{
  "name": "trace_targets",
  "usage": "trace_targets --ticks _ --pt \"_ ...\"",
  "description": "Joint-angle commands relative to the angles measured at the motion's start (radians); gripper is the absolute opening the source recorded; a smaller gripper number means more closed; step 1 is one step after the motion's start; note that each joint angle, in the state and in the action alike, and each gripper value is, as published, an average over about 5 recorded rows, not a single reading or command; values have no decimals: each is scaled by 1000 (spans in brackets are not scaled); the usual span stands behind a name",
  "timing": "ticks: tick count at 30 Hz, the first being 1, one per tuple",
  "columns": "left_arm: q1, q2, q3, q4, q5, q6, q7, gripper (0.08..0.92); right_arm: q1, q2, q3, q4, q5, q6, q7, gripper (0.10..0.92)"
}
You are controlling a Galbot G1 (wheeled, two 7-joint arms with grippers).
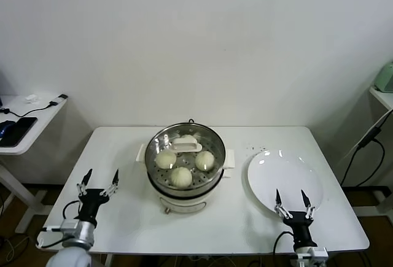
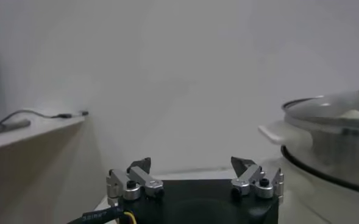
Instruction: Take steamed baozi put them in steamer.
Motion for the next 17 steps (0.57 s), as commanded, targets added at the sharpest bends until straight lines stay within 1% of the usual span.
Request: trace_targets --ticks 1,17 --pt "27 -2 -14 63 -100 -91 13 823 -6 1 0 -3 11 4 -4 823" --pt "47 -10 -2 41 -76 -102 28 823 -12 2 -2 -4 14 11 -8 823"
